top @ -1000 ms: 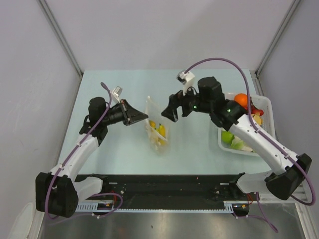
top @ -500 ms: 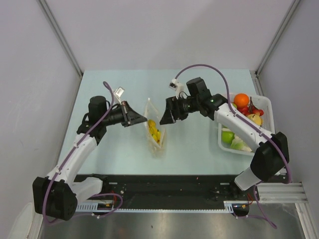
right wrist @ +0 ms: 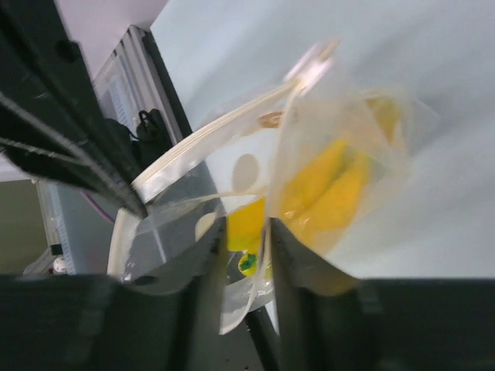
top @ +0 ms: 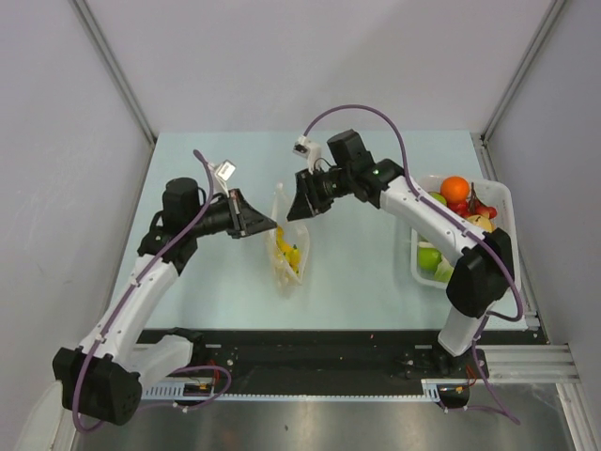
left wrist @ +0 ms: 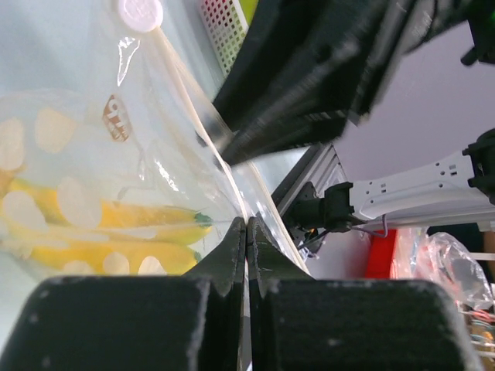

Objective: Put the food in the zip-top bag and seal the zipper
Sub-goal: Adjust the zipper food storage bag at the center of the board.

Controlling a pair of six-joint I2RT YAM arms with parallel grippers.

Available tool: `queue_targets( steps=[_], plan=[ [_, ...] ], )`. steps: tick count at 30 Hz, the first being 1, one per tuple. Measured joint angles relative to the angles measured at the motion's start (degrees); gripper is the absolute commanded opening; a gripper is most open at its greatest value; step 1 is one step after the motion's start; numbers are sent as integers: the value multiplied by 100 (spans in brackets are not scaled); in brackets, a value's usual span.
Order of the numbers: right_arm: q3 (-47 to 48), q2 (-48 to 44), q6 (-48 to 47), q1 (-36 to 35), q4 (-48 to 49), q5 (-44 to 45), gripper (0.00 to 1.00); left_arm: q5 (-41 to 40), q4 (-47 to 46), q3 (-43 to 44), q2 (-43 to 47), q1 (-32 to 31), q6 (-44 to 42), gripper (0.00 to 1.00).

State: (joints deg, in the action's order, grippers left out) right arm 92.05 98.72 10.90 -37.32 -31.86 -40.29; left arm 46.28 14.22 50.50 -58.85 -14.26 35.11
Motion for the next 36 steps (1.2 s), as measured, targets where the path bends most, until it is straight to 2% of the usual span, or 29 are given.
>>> queue_targets(
  steps=[1,8,13,18,20,21,22,25,28,31,36],
  plan=[
    [201,129,-109,0,-101,28,0,-22,39,24,59,0,-31,0],
    [1016,450,-673,31,-754,181,0,-127,407,330,313,-4,-256,0],
    [1335,531,-1532,120,-1158,553,0,-549,782,476,551,-28,-540,0],
    [1582,1158,-2400,166,-1412,931,2,-970,1246,739,-31,-57,-970,0],
    [1834,1545,-2581,186,-1543,955,10,-1036,1346,737,-323,-83,-990,0],
    [1952,1720,-2651,199,-1639,968,18,-1062,1349,737,-415,-111,-999,0],
    [2006,1786,-2669,243,-1698,962,42,-1073,1342,737,-461,-151,-1012,0],
    [2118,1784,-2699,442,-1880,826,73,-1075,1263,737,-468,-258,-1012,0],
    [2144,1561,-2682,876,-1921,564,86,-1054,1110,737,-516,-317,-957,0],
    [2144,1141,-2702,1567,-2072,343,95,-1038,962,737,-645,-372,-859,0],
    [2085,240,-2983,2907,-2500,269,100,-1016,791,739,-846,-485,-787,0]
  ],
)
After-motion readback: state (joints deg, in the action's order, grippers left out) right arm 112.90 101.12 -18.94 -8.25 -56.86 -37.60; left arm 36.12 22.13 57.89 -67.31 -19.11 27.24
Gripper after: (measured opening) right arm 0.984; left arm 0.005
